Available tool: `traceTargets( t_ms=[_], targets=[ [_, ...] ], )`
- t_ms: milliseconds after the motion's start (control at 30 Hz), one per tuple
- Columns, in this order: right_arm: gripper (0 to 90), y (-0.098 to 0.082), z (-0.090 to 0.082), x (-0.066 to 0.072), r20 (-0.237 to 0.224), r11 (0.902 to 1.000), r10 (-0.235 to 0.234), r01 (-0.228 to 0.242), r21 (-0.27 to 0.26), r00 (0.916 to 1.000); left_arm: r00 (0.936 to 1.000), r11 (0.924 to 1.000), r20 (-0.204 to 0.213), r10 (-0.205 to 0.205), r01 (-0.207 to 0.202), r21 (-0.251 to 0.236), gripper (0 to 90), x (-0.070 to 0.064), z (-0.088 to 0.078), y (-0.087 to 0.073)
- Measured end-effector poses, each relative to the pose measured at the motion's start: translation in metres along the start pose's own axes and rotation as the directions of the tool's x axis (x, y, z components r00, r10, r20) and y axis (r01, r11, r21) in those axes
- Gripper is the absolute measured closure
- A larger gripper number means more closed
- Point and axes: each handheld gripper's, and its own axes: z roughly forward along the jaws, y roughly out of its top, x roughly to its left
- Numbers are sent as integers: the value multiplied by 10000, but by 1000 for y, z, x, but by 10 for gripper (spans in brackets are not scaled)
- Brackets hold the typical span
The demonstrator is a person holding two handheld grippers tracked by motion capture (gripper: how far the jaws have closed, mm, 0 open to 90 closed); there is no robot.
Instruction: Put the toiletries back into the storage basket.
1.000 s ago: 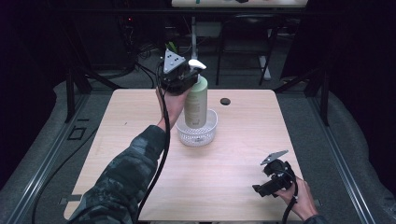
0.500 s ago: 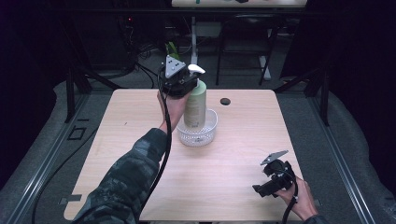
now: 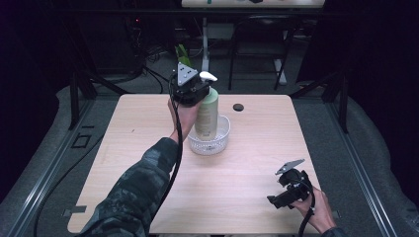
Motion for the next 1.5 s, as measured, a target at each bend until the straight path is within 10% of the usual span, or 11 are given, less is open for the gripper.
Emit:
traceTargets(
  t_ms=[1500],
  targets=[
    [9, -1, 0, 0, -95, 10000, 19, -19, -41, 10000, 9997, 9985, -79, -240, 244, 490, 676, -1, 8, -42]
  ],
)
